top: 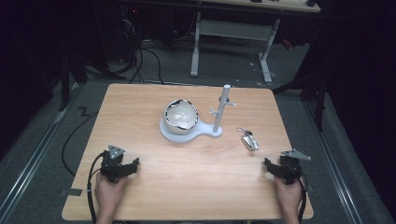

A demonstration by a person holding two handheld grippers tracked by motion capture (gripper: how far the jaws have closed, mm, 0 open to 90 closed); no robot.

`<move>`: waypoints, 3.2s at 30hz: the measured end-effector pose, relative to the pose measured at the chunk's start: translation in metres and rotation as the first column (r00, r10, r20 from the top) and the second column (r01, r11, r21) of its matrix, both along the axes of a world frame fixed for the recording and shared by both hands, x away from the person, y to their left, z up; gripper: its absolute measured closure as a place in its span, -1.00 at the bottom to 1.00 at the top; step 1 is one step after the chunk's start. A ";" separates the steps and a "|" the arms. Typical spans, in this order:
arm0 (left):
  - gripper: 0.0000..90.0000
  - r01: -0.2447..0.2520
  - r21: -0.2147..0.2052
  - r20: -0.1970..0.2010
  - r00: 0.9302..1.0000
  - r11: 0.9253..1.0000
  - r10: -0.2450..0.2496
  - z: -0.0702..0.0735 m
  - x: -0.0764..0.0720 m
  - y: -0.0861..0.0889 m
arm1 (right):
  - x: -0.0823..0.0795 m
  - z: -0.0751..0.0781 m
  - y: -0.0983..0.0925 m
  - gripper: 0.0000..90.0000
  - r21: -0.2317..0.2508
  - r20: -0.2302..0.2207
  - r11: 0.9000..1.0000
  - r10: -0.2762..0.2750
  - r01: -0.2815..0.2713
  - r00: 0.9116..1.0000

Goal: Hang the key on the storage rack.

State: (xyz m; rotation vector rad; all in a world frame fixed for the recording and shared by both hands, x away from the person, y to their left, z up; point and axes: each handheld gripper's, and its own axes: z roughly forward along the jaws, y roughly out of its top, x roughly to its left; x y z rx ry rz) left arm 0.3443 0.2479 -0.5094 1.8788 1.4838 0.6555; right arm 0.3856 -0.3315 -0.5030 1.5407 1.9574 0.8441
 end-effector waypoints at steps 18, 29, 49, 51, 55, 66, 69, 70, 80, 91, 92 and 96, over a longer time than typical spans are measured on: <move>-0.46 0.000 0.000 0.000 1.000 1.000 0.000 0.000 0.000 0.000 | 0.000 0.000 0.000 -0.29 0.000 0.000 1.000 0.000 0.000 1.000; -0.46 0.000 0.000 0.000 1.000 1.000 0.000 0.000 0.000 0.000 | 0.000 0.000 0.000 -0.28 0.002 0.000 1.000 0.001 -0.001 1.000; -0.46 0.000 0.000 0.000 1.000 1.000 0.000 0.000 0.000 0.000 | -0.007 0.002 -0.001 -0.14 0.014 0.027 1.000 0.018 -0.019 0.999; -0.46 0.000 0.000 0.000 1.000 1.000 0.000 0.000 0.000 0.000 | -0.010 0.004 -0.001 -0.14 0.034 0.044 0.999 0.026 -0.028 0.999; -0.46 0.000 0.000 0.000 1.000 1.000 0.000 0.000 0.000 0.000 | -0.014 0.005 0.003 -0.13 0.049 0.055 0.998 0.031 -0.034 0.998; -0.46 -0.001 -0.001 0.000 1.000 1.000 0.001 0.000 0.000 0.000 | -0.017 0.010 0.014 -0.15 0.067 0.096 0.995 0.073 -0.080 0.993; -0.46 -0.001 -0.001 0.000 1.000 1.000 0.001 0.000 0.000 0.000 | -0.015 0.012 0.019 -0.17 0.066 0.093 0.993 0.091 -0.097 0.991; -0.46 -0.001 -0.001 0.000 1.000 1.000 0.001 0.000 0.000 0.000 | -0.015 0.012 0.020 -0.17 0.068 0.090 0.993 0.092 -0.099 0.992; -0.46 -0.001 -0.002 0.000 1.000 1.000 0.001 0.000 0.000 0.000 | -0.008 0.019 0.030 -0.21 0.064 0.103 0.988 0.131 -0.138 0.986; -0.46 -0.001 -0.002 0.000 1.000 1.000 0.001 0.000 0.000 0.000 | 0.009 0.024 0.044 -0.25 0.040 0.104 0.985 0.165 -0.170 0.981; -0.46 -0.001 -0.002 0.000 1.000 1.000 0.001 0.000 0.000 0.000 | 0.013 0.025 0.047 -0.25 0.037 0.101 0.985 0.166 -0.171 0.981; -0.47 -0.001 0.000 0.000 1.000 1.000 0.001 0.000 0.000 0.000 | 0.019 0.025 0.050 -0.25 0.045 0.095 0.985 0.162 -0.167 0.982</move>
